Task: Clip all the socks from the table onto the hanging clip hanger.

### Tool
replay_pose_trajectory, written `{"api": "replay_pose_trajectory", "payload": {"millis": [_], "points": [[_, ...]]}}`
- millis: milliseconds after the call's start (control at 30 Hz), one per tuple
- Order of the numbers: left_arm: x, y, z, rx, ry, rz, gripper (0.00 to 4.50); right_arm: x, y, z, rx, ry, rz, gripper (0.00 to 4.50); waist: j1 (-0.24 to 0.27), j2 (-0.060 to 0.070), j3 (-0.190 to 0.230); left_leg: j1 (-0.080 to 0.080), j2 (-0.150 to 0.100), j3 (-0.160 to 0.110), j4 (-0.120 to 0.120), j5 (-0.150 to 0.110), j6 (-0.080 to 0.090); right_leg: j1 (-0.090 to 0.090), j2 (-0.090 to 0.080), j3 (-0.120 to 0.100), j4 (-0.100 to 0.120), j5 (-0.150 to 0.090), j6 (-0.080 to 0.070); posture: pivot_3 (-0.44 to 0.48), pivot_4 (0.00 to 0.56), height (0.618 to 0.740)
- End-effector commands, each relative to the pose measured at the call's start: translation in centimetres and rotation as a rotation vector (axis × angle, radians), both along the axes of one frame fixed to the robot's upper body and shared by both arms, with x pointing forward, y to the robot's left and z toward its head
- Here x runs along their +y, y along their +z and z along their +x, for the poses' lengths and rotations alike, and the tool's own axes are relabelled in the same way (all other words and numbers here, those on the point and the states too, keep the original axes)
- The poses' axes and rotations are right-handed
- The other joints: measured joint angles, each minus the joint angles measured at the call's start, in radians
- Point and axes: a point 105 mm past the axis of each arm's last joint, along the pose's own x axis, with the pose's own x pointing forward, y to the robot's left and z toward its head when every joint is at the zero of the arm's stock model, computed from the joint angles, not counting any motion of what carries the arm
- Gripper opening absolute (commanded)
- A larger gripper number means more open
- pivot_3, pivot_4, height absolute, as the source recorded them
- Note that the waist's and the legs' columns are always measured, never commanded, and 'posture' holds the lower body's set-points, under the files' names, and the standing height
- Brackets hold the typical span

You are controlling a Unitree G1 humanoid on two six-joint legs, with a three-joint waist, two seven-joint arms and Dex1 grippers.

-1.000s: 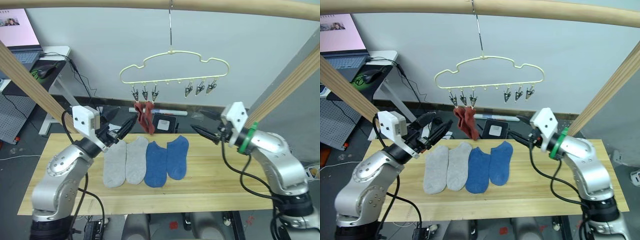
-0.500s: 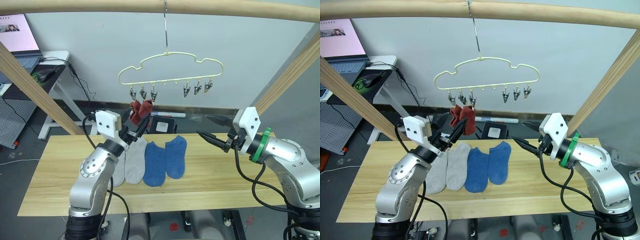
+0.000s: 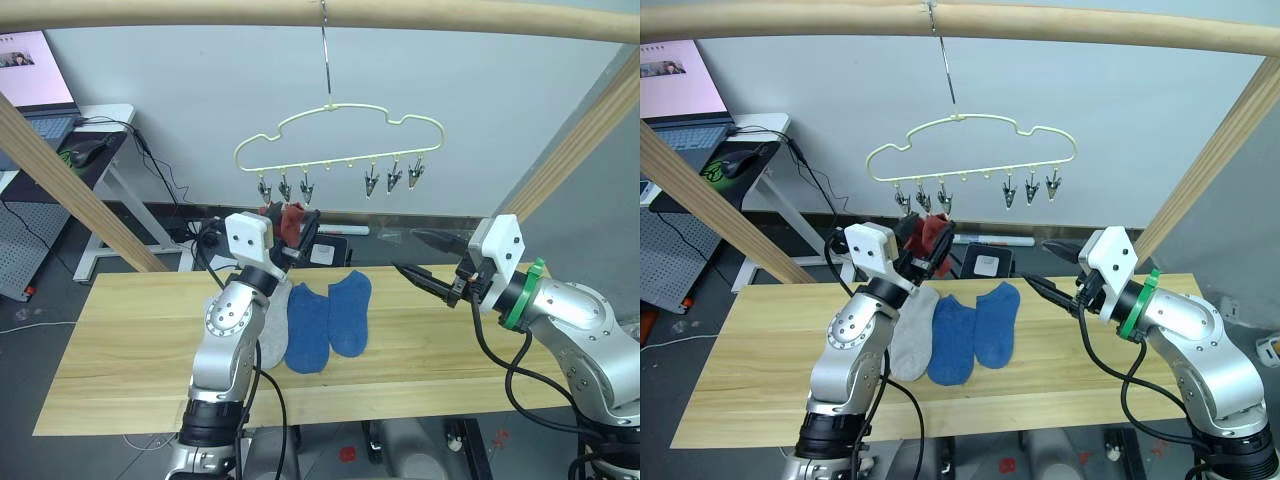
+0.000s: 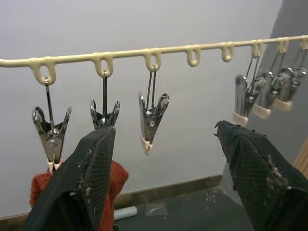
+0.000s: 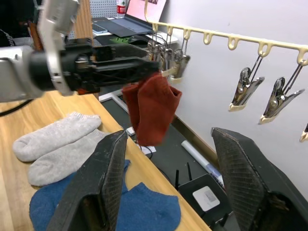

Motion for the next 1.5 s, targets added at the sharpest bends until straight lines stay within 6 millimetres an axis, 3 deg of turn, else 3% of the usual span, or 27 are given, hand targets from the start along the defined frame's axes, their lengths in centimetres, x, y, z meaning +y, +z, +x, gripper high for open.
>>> {"api": "replay_pose_trajectory", "payload": {"millis": [33,500,567,933,1500], "points": [[-0.5,1.1,0.2,-0.053,0.0,-0.001,3.62,0.2,1.0,-0.7,-0.045,0.016,0.005,2.88,-0.001,0.0,0.0,0.0,0.0,0.0,0.0,0.0,0.0,0.001,0.0,0.0,0.0,0.0,0.0,-0.19,0.237,0.74],[-1.3,1.4,2.3,-0.061,0.01,-0.009,3.62,-0.1,0.7,-0.6,-0.039,0.004,0.005,2.88,-0.003,0.0,0.0,0.002,0.0,0.0,-0.001,0.0,0.0,0.002,0.0,0.0,-0.001,0.0,0.001,-0.199,0.235,0.74],[-1.4,1.4,2.5,-0.061,0.013,-0.009,3.24,-0.1,0.6,-0.6,-0.037,0.005,0.004,2.93,-0.003,0.0,0.0,0.002,0.0,0.0,-0.001,0.0,0.0,0.002,0.0,0.0,-0.001,0.0,0.001,-0.198,0.234,0.74],[-0.9,2.0,3.1,-0.079,0.069,-0.013,3.24,0.0,0.4,-0.6,-0.03,0.009,0.003,2.93,-0.003,0.0,0.0,0.002,0.0,0.0,-0.001,0.0,0.0,0.002,0.0,0.0,-0.002,-0.001,0.001,-0.199,0.238,0.74],[-2.1,2.6,4.3,-0.078,0.103,-0.042,3.24,1.4,1.9,-0.7,-0.075,0.081,0.029,2.93,-0.003,0.0,0.0,0.002,0.0,0.0,-0.001,0.0,0.0,0.002,0.0,0.0,-0.002,-0.001,0.003,-0.201,0.241,0.74]]}}
